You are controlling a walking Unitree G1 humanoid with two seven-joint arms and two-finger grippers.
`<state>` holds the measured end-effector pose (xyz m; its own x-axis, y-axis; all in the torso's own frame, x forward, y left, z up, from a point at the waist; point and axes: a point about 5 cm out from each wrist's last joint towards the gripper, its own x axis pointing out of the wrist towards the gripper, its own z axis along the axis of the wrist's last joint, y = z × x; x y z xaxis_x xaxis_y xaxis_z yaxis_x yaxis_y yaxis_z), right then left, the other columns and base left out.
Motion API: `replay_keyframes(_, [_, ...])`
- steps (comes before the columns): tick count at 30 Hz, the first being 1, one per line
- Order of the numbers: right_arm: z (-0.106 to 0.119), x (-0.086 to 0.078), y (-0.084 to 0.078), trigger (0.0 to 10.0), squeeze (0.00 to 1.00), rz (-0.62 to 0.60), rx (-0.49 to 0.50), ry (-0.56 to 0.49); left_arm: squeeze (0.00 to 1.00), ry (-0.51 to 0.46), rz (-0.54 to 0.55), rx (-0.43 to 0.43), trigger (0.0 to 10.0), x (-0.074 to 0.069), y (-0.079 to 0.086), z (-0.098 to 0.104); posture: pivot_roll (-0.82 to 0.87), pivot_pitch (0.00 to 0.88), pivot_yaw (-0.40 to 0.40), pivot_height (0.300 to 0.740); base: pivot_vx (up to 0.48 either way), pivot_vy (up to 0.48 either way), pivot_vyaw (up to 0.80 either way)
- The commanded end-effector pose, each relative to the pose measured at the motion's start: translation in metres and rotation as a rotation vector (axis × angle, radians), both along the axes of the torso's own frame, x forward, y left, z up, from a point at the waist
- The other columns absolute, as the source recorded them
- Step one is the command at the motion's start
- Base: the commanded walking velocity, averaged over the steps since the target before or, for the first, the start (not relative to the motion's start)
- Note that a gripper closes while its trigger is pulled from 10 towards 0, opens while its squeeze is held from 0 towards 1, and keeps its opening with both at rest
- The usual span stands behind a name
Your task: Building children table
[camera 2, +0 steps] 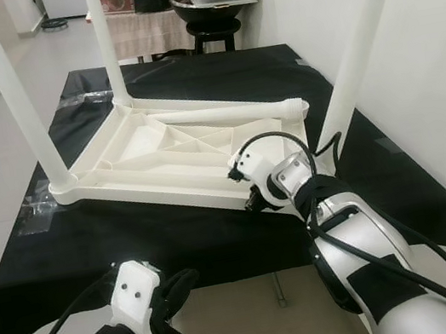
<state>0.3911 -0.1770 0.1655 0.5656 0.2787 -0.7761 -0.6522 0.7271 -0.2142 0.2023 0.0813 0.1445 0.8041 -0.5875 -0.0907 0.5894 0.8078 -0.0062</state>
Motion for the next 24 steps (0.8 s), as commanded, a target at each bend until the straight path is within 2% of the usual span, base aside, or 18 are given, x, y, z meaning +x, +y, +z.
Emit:
replay_keyframes(1, [-0.001, -0.001, -0.005, 0.0, 0.00, -0.078, 0.044, 0.014, 0.00, 0.016, -0.003, -0.002, 10.0, 0.000, -0.002, -0.002, 0.02, 0.101, -0.104, 0.740, 0.000, 0.000, 0.00])
replay_keyframes(5, [0.006, 0.001, 0.008, 0.0, 0.00, -0.166, 0.250, 0.042, 0.00, 0.017, -0.002, -0.004, 10.0, 0.000, -0.002, -0.002, 0.01, 0.100, -0.108, 0.740, 0.000, 0.000, 0.00])
replay_keyframes(6, [0.006, 0.001, 0.008, 0.0, 0.00, -0.166, 0.250, 0.042, 0.00, 0.017, -0.002, -0.004, 10.0, 0.000, -0.002, -0.002, 0.01, 0.100, -0.108, 0.740, 0.000, 0.000, 0.00])
replay_keyframes(7, [0.007, 0.001, 0.012, 0.0, 0.00, -0.206, 0.305, 0.042, 0.00, 0.016, -0.001, -0.004, 10.0, 0.000, -0.002, -0.002, 0.01, 0.099, -0.111, 0.740, 0.000, 0.000, 0.00])
replay_keyframes(8, [0.007, 0.001, 0.012, 0.0, 0.00, -0.206, 0.305, 0.042, 0.00, 0.016, -0.001, -0.004, 10.0, 0.000, -0.002, -0.002, 0.01, 0.099, -0.111, 0.740, 0.000, 0.000, 0.00])
replay_keyframes(9, [0.007, 0.002, 0.015, 0.0, 0.00, -0.238, 0.348, 0.045, 0.00, 0.016, 0.000, -0.004, 10.0, 0.000, -0.002, -0.002, 0.01, 0.099, -0.111, 0.740, 0.000, 0.000, 0.00])
replay_keyframes(10, [0.005, 0.001, 0.025, 0.0, 0.00, -0.258, 0.406, 0.074, 0.00, 0.015, 0.001, -0.004, 10.0, 0.000, -0.002, -0.002, 0.02, 0.099, -0.111, 0.740, 0.000, 0.000, 0.00])
replay_keyframes(11, [0.005, 0.001, 0.025, 0.0, 0.00, -0.258, 0.406, 0.074, 0.00, 0.015, 0.001, -0.004, 10.0, 0.000, -0.002, -0.002, 0.02, 0.099, -0.111, 0.740, 0.000, 0.000, 0.00])
replay_keyframes(12, [0.000, -0.002, 0.039, 0.0, 0.00, -0.277, 0.461, 0.115, 0.00, 0.014, 0.002, -0.003, 10.0, 0.001, -0.002, -0.002, 0.02, 0.098, -0.107, 0.740, 0.000, 0.000, 0.00])
replay_keyframes(13, [0.000, -0.002, 0.039, 0.0, 0.00, -0.277, 0.461, 0.115, 0.00, 0.014, 0.002, -0.003, 10.0, 0.001, -0.002, -0.002, 0.02, 0.098, -0.107, 0.740, 0.000, 0.000, 0.00])
replay_keyframes(15, [-0.007, -0.007, 0.064, 0.0, 0.00, -0.285, 0.527, 0.167, 0.00, 0.014, 0.001, 0.000, 10.0, 0.002, -0.001, -0.003, 0.02, 0.091, -0.103, 0.740, 0.000, 0.000, 0.00])
replay_keyframes(16, [-0.007, -0.007, 0.064, 0.0, 0.00, -0.285, 0.527, 0.167, 0.00, 0.014, 0.001, 0.000, 10.0, 0.002, -0.001, -0.003, 0.02, 0.091, -0.103, 0.740, 0.000, 0.000, 0.00])
replay_keyframes(17, [-0.010, -0.008, 0.074, 0.0, 0.00, -0.292, 0.539, 0.170, 0.00, 0.013, 0.000, 0.001, 10.0, 0.002, -0.001, -0.003, 0.01, 0.086, -0.101, 0.740, 0.000, 0.000, 0.00])
replay_keyframes(18, [-0.010, -0.008, 0.074, 0.0, 0.00, -0.292, 0.539, 0.170, 0.00, 0.013, 0.000, 0.001, 10.0, 0.002, -0.001, -0.003, 0.01, 0.086, -0.101, 0.740, 0.000, 0.000, 0.00])
replay_keyframes(19, [-0.013, -0.010, 0.087, 0.0, 0.00, -0.298, 0.548, 0.155, 0.00, 0.012, -0.003, 0.004, 10.0, 0.003, -0.001, -0.003, 0.01, 0.078, -0.098, 0.740, 0.000, 0.000, 0.00])
replay_keyframes(22, [-0.013, -0.010, 0.087, 0.0, 0.00, -0.298, 0.548, 0.155, 0.00, 0.012, -0.003, 0.004, 10.0, 0.003, -0.001, -0.003, 0.01, 0.078, -0.098, 0.740, 0.000, 0.000, 0.00])
replay_keyframes(23, [-0.014, -0.011, 0.101, 0.0, 0.00, -0.302, 0.567, 0.137, 0.00, 0.011, -0.006, 0.008, 10.0, 0.004, -0.001, -0.004, 0.02, 0.071, -0.096, 0.740, 0.000, 0.000, 0.00])
replay_keyframes(24, [-0.012, -0.014, 0.130, 0.0, 0.00, -0.278, 0.619, 0.113, 0.00, 0.007, -0.009, 0.015, 10.0, 0.005, -0.002, -0.005, 0.03, 0.054, -0.097, 0.740, 0.000, 0.000, 0.00])
